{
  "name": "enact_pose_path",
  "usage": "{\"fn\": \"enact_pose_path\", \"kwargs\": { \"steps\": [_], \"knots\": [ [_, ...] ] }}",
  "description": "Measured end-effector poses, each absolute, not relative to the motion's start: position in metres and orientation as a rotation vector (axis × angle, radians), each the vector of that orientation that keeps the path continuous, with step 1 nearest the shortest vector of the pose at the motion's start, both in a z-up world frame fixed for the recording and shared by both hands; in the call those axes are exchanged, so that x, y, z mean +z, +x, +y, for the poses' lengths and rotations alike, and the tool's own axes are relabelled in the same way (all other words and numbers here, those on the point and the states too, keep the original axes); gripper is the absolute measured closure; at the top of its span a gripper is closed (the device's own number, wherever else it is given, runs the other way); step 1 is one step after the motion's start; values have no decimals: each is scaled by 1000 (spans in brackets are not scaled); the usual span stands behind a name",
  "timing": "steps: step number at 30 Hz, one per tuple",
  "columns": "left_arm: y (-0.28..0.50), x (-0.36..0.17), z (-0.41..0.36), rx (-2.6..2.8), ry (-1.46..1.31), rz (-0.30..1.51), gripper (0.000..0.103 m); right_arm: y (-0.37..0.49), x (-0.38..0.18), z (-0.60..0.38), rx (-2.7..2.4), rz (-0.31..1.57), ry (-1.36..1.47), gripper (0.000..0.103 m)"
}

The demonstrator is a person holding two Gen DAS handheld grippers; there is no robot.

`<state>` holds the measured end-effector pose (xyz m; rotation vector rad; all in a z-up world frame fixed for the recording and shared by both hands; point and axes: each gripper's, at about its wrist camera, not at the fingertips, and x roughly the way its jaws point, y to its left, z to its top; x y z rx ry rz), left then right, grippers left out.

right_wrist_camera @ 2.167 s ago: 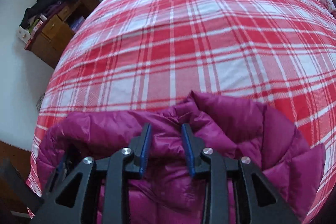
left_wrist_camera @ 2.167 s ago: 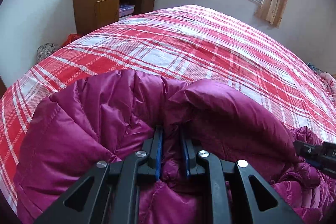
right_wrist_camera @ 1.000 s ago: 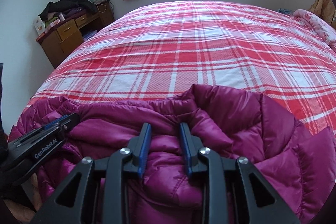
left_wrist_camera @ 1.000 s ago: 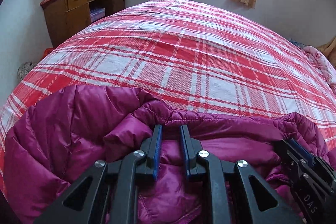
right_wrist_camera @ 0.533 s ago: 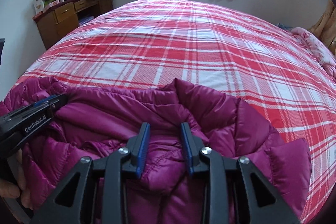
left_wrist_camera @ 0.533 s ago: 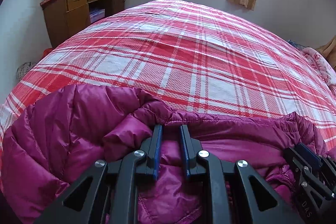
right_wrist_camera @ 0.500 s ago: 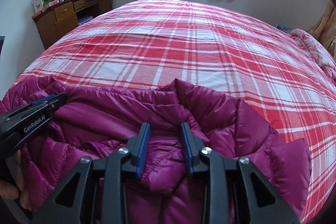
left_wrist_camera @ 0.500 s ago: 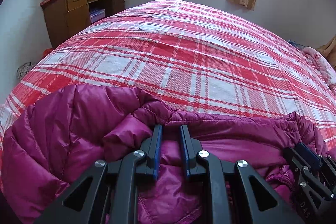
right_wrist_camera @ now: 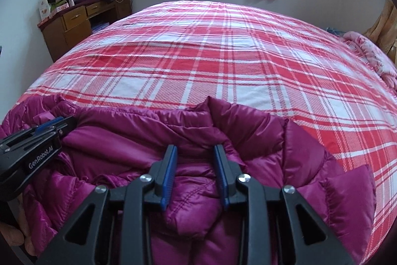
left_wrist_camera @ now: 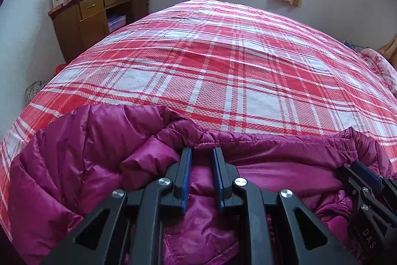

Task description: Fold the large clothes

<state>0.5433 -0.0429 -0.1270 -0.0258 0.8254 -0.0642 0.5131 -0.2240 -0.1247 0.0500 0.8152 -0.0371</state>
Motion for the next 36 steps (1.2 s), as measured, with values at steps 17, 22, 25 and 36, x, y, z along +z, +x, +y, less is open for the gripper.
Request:
{"fn": "enact_pose_path", "kwargs": {
  "steps": [17,22,25,36],
  "knots": [
    [543,-128,-63,12,122,814,85,517,-126,-211,-87,809,-23,70],
    [542,-129,-65,21,144,813,85,519,-128,-207,-105,816,-63,70],
    [542,-129,-66,21,145,813,85,522,-129,-199,-135,822,-130,70],
    [538,-125,-71,38,200,816,84,518,-128,-202,-129,800,-110,69]
  ]
}}
